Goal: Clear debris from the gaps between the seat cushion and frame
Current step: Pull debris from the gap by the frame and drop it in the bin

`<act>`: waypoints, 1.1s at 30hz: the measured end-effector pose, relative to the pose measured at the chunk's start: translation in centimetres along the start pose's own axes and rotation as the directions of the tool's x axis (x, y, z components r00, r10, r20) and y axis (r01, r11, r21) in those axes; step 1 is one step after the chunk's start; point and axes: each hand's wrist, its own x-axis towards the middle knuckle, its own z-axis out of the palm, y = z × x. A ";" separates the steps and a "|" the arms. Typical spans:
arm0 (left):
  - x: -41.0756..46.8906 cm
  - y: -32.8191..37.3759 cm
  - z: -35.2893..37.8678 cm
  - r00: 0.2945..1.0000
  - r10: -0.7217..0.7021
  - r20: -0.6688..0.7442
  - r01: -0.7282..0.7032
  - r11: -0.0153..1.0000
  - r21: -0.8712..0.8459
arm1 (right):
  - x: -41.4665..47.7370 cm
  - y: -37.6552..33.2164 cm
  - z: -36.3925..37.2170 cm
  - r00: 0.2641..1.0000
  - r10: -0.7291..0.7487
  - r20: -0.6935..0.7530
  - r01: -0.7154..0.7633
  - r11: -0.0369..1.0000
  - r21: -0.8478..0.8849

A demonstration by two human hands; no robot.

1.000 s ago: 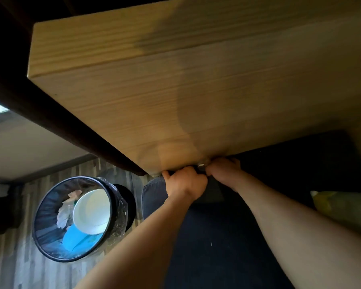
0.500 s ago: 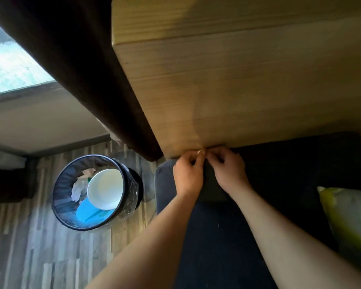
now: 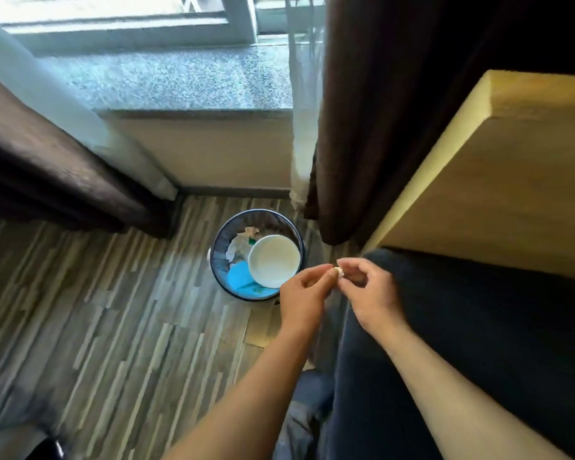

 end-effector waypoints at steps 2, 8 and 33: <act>0.3 -0.3 -2.1 0.996 -0.048 -0.071 0.047 0.999 -0.018 | 0.2 -0.2 2.1 0.996 0.041 0.078 -0.041 0.999 -0.010; 5.6 -1.5 -6.5 0.952 -0.223 -0.210 0.178 0.961 -0.212 | 3.8 0.3 9.0 0.976 0.127 0.178 -0.119 0.992 -0.051; -5.9 4.6 16.9 0.839 0.040 0.542 -0.450 0.611 0.651 | -8.1 2.7 -19.0 0.900 0.265 -0.347 -0.313 0.946 -0.089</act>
